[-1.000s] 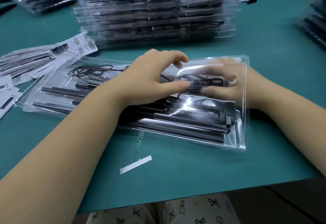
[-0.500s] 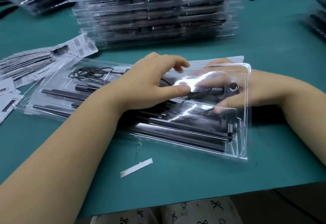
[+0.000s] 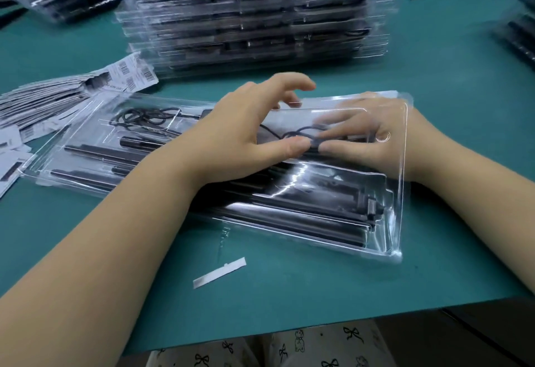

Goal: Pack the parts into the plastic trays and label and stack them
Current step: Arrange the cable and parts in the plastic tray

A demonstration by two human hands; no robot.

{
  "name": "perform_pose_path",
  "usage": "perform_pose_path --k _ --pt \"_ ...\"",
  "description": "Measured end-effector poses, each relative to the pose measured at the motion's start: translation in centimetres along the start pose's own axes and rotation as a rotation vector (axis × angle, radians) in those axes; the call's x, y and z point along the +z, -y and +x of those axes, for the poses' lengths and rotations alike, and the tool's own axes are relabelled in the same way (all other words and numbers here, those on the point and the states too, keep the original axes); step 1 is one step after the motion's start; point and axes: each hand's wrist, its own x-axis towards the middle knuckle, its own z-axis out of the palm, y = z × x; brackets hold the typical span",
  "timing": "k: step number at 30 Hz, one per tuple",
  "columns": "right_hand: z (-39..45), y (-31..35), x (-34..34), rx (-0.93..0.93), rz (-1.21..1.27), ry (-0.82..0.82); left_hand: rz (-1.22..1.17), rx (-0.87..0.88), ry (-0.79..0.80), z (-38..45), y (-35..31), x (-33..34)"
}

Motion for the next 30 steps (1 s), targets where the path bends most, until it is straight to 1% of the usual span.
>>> perform_pose_path --k 2,4,6,10,14,17,20,22,23,25,26,28,30 --pt "-0.1 0.0 0.1 0.028 0.029 -0.022 -0.034 0.058 0.007 0.0 -0.3 -0.2" --pt "0.0 -0.3 0.3 0.024 -0.025 -0.033 -0.037 0.073 0.035 0.0 -0.4 -0.3" --pt "0.2 -0.9 0.2 0.011 -0.047 -0.024 -0.056 0.066 0.046 0.0 -0.3 -0.4" --pt "0.6 -1.0 -0.2 0.052 0.008 0.038 -0.095 0.02 0.083 0.2 -0.1 -0.4" --pt "0.6 -0.8 -0.9 -0.048 0.059 0.132 -0.077 0.01 0.089 0.3 0.1 -0.3" --pt "0.4 -1.1 -1.5 -0.031 0.102 0.184 -0.054 0.01 0.093 0.3 0.1 -0.3" --pt "0.0 -1.6 -2.7 -0.005 0.086 0.366 -0.069 -0.001 0.112 0.2 0.0 -0.4" --pt "-0.2 -1.5 -3.1 -0.023 0.058 0.437 -0.067 0.001 0.127 0.1 0.0 -0.5" --pt "-0.2 -1.3 -3.0 -0.033 0.055 0.438 -0.061 0.004 0.128 0.1 0.0 -0.4" --pt "-0.3 -1.1 -2.5 -0.061 0.049 0.365 -0.045 0.009 0.122 0.2 0.0 -0.4" --pt "-0.3 -0.9 -2.1 -0.057 0.058 0.302 -0.038 0.012 0.118 0.2 0.0 -0.4" --pt "-0.3 -0.8 -1.5 0.016 0.104 0.153 -0.034 0.011 0.113 0.2 0.1 -0.4" --pt "-0.2 -0.7 -0.9 0.075 0.112 0.051 -0.035 0.01 0.11 0.2 0.1 -0.4"
